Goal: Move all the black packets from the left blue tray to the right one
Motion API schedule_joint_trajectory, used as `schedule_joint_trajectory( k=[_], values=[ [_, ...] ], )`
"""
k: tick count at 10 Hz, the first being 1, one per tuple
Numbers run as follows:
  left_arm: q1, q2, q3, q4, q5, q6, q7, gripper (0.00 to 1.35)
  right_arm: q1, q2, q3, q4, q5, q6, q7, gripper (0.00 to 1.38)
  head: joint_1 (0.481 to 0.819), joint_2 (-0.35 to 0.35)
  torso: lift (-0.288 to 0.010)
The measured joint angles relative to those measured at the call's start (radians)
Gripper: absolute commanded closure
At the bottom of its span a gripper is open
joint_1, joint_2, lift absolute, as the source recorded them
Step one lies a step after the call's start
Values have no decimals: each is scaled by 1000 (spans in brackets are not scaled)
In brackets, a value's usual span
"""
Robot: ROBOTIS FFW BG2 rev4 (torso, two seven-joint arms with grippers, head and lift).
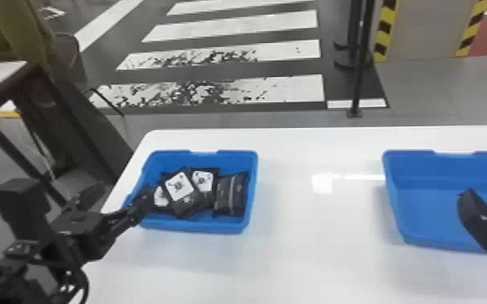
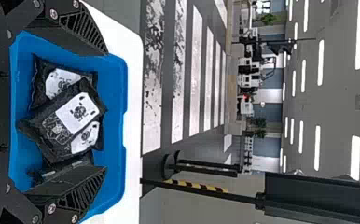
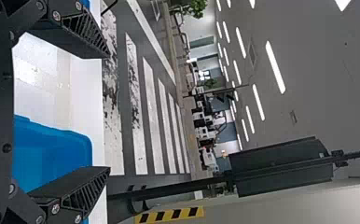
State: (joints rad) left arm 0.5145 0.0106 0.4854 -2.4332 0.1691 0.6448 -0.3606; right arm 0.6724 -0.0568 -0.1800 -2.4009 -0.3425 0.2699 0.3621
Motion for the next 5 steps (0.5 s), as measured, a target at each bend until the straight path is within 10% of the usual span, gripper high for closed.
schedule_joint_trajectory(
  k=[5],
  values=[
    [-174, 46, -69, 186, -41, 85, 14, 167, -2, -5, 13, 11, -10, 0, 1, 176, 695, 219, -140]
  ],
)
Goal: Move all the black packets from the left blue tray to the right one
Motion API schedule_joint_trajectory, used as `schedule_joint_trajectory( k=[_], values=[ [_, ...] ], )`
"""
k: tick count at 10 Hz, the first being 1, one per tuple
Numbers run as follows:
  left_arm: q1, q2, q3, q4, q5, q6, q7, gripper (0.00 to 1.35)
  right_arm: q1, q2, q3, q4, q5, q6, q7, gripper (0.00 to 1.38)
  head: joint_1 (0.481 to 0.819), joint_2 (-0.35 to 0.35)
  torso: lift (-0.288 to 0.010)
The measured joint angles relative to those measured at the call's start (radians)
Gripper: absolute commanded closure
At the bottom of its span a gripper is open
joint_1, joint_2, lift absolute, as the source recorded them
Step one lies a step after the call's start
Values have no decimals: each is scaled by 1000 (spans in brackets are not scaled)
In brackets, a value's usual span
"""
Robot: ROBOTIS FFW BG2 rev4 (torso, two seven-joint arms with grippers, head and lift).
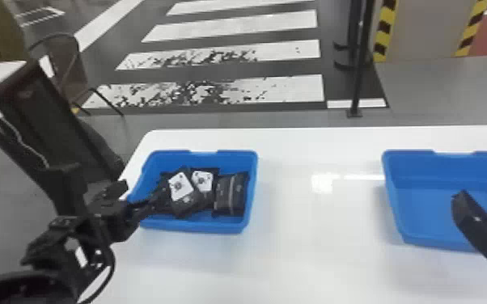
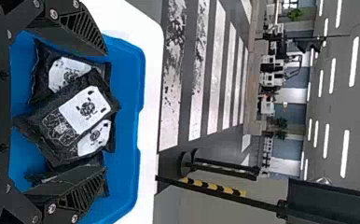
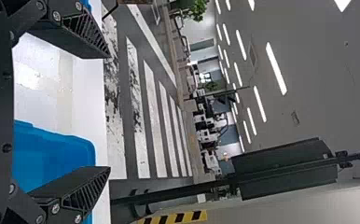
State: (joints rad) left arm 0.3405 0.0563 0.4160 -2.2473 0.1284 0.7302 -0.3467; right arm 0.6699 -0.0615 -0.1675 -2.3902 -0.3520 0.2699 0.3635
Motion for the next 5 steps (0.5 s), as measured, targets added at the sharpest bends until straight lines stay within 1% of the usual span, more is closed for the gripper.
schedule_joint_trajectory(
  k=[2, 5],
  values=[
    [-65, 17, -44, 60, -10, 61, 19, 168, 0, -3, 3, 3, -3, 0, 3, 176, 695, 202, -140],
    [-155, 26, -72, 162, -39, 130, 50, 168, -1, -7, 10, 6, -7, 6, 5, 176, 695, 202, -140]
  ],
)
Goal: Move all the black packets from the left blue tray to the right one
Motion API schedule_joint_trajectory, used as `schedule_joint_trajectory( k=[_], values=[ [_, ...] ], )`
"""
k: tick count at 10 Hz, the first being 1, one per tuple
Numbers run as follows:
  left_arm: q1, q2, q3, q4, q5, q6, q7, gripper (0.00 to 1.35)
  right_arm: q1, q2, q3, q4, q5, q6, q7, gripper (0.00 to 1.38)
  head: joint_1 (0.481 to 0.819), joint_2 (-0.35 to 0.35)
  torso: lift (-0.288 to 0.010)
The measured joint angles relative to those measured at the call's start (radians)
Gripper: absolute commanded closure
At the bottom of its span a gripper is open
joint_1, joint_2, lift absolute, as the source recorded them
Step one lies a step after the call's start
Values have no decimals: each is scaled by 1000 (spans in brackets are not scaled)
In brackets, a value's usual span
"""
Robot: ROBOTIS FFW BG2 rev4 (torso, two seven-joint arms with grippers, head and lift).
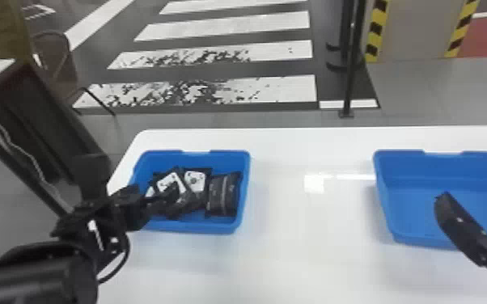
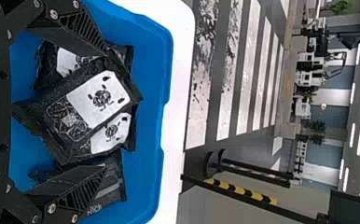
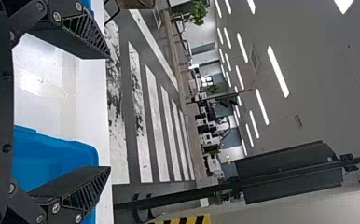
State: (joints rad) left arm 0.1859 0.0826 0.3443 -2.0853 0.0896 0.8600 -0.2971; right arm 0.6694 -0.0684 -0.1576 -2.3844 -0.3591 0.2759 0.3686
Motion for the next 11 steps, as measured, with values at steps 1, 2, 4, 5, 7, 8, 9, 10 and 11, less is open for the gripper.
schedule_joint_trajectory(
  k=[1, 2, 4, 5, 7, 8, 9, 10, 11],
  values=[
    [-33, 1, 0, 45, -10, 9, 3, 163, 2, -1, 0, 0, -1, 1, 1, 176, 695, 207, -140],
    [-74, 5, -2, 99, -14, 20, 4, 162, 2, -1, 0, 0, -2, 1, 1, 176, 695, 211, -140],
    [-143, 18, -22, 183, -4, 40, 6, 162, 2, -2, 2, 1, -3, 1, 1, 176, 695, 198, -140],
    [-176, 22, -33, 222, -7, 70, 7, 163, 3, -2, 2, 2, -6, 2, 1, 176, 695, 193, -140],
    [-210, 23, -49, 266, -11, 112, 23, 162, 4, -2, 2, 3, -13, 2, 1, 176, 695, 187, -140],
    [-232, 22, -53, 300, -9, 121, 26, 165, 6, -3, 2, 4, -16, 2, 1, 176, 695, 184, -140],
    [-262, 22, -57, 346, -2, 129, 26, 167, 7, -5, 2, 5, -19, 2, 1, 177, 695, 178, -140],
    [-283, 24, -63, 376, 1, 135, 26, 179, 7, -6, 2, 5, -20, 2, 1, 179, 695, 172, -140],
    [-301, 25, -67, 404, 6, 141, 26, 372, 6, -7, 2, 5, -21, 3, 1, 179, 695, 168, -140]
  ],
)
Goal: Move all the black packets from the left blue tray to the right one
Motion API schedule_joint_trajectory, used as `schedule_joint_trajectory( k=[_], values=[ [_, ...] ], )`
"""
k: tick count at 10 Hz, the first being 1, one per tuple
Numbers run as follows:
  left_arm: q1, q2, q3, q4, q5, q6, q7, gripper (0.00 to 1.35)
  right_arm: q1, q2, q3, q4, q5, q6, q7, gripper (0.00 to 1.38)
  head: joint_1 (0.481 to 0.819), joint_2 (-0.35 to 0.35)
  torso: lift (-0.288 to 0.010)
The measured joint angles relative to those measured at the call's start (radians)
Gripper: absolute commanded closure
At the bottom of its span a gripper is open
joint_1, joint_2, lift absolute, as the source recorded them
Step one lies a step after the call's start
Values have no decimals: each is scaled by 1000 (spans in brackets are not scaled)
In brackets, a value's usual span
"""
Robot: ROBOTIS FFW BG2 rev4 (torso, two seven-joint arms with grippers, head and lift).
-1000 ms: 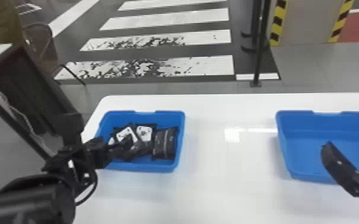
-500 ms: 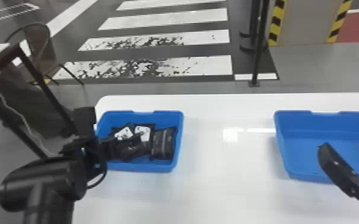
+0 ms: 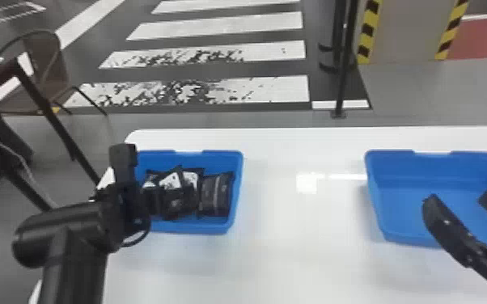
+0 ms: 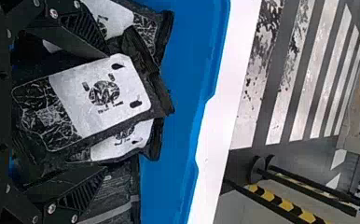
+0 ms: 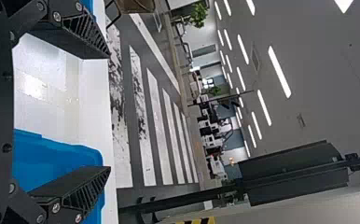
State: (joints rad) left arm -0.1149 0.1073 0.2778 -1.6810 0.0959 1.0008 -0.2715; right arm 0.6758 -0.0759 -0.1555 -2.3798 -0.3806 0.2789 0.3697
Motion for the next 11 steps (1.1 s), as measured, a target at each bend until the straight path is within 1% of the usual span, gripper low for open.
schedule_joint_trajectory(
  k=[1, 2, 3, 4, 6, 7, 8, 9, 11],
  values=[
    [-6, 2, -3, 11, 12, 11, 0, 826, 1, -1, 0, 0, -1, 0, 0, 185, 695, 166, -140],
    [-7, 7, -9, 17, 37, 25, 0, 1042, 2, -1, 0, 0, -2, 1, 0, 193, 695, 158, -140],
    [-5, 9, -11, 26, 64, 29, 0, 1227, 3, -2, 0, 0, -4, 1, 0, 194, 695, 149, -140],
    [1, 9, -12, 31, 74, 27, -1, 1213, 4, -2, 0, 0, -6, 1, 0, 197, 695, 145, -140],
    [25, 9, -10, 32, 83, -14, -14, 1213, 4, -3, 0, 0, -11, 1, 0, 206, 695, 145, -140],
    [36, 11, -4, 26, 87, -34, -37, 1213, 4, -4, 0, -2, -12, 1, 0, 206, 695, 144, -140],
    [58, 17, 3, 1, 111, -39, -60, 1213, 4, -4, 0, -7, -12, 1, 0, 206, 695, 142, -140],
    [92, 22, 6, -45, 157, -35, -70, 1213, 4, -4, 0, -9, -14, 1, 0, 206, 695, 138, -140],
    [174, 24, 23, -186, 234, 5, -79, 1213, 3, -4, 4, -9, -17, 1, 0, 206, 695, 121, -140]
  ],
)
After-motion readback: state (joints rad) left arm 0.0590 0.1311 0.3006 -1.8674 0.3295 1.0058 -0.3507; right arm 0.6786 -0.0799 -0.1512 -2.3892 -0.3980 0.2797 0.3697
